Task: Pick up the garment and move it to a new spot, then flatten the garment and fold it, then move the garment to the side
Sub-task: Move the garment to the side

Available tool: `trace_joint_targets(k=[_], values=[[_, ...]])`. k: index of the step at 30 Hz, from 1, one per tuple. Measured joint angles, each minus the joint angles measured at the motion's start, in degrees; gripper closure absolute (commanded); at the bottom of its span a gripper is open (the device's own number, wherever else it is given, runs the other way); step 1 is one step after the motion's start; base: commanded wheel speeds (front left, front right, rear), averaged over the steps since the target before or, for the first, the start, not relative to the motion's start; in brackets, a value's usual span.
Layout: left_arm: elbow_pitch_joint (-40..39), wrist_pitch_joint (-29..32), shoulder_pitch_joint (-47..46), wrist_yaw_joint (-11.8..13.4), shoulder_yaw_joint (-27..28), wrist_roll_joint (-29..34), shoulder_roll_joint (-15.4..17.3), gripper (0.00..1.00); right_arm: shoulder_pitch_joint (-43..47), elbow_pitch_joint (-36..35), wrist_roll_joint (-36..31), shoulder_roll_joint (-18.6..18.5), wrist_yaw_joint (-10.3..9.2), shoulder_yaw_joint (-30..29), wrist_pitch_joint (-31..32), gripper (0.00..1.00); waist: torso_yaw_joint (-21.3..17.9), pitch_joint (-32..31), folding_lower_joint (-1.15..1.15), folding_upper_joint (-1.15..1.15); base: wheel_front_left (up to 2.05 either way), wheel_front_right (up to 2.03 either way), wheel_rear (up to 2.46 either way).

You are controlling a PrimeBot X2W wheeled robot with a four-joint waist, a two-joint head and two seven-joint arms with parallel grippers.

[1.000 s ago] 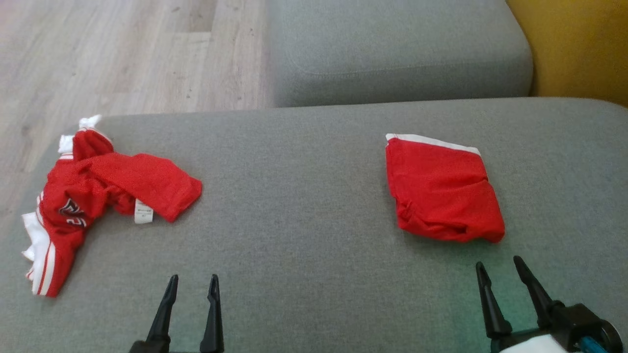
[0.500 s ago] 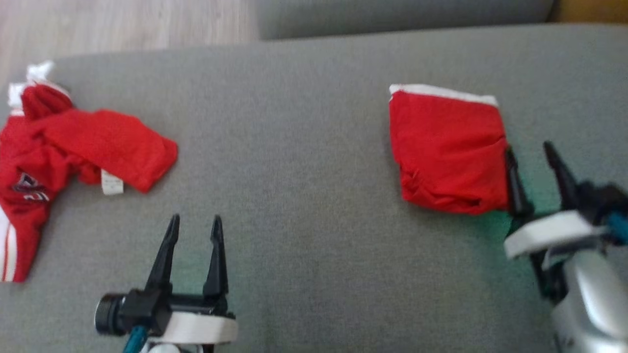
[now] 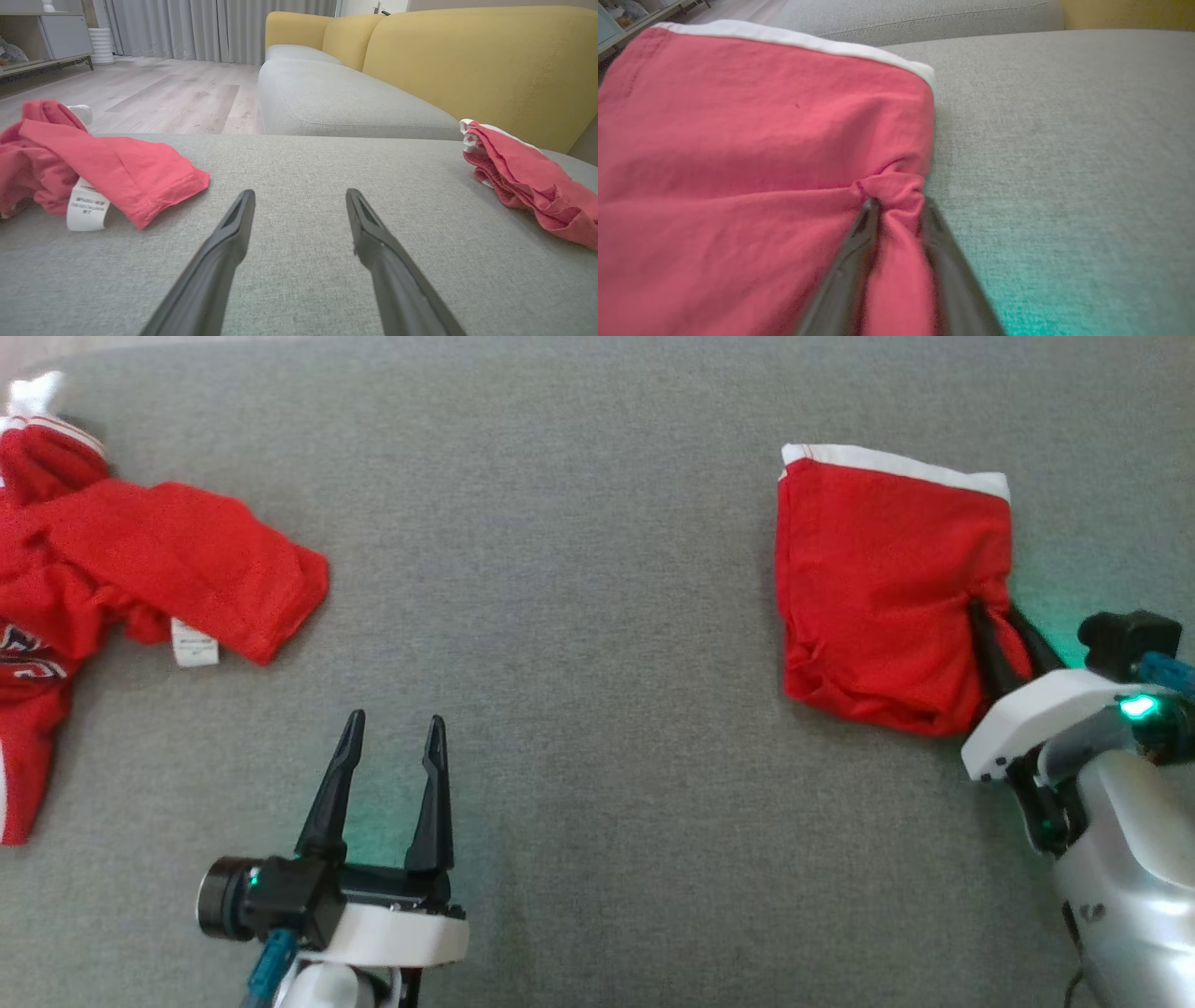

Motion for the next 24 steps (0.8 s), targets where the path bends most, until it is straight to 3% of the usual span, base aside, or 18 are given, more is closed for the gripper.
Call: trace_joint_targets(k=[5, 10, 18, 24], values=[[-0.14, 0.0, -0.29, -0.02, -0.23, 0.0, -0.01, 0.0, -1.62, -0.21, 2.32, -2.19, 0.0, 3.72, -1.69, 1.0, -1.35, 1.44, 0.0, 0.0, 0.0, 0.0, 0.0], [-0.88, 0.0, -2.59, -0.12, -0.33, 0.02, -0.01, 0.0, -4.59, -0.27, 0.47, -8.91, 0.0, 3.94, -1.64, 1.0, -3.13, 4.07, 0.0, 0.0, 0.0, 0.0, 0.0], [-1.63, 0.0, -8.18, -1.38, -1.15, 0.57, -0.04, 0.0, -8.44, -1.21, -4.64, -21.12, 0.0, -2.1, 0.7, 1.0, -5.2, 11.05, 0.01, 0.0, 0.0, 0.0, 0.0], [-2.71, -0.08, -12.88, -2.2, -2.8, 0.99, -0.07, 0.0, -10.67, -4.76, -10.42, -26.2, 0.0, -8.42, 3.79, 1.0, -5.61, 16.76, 0.01, 0.0, 0.0, 0.0, 0.0]])
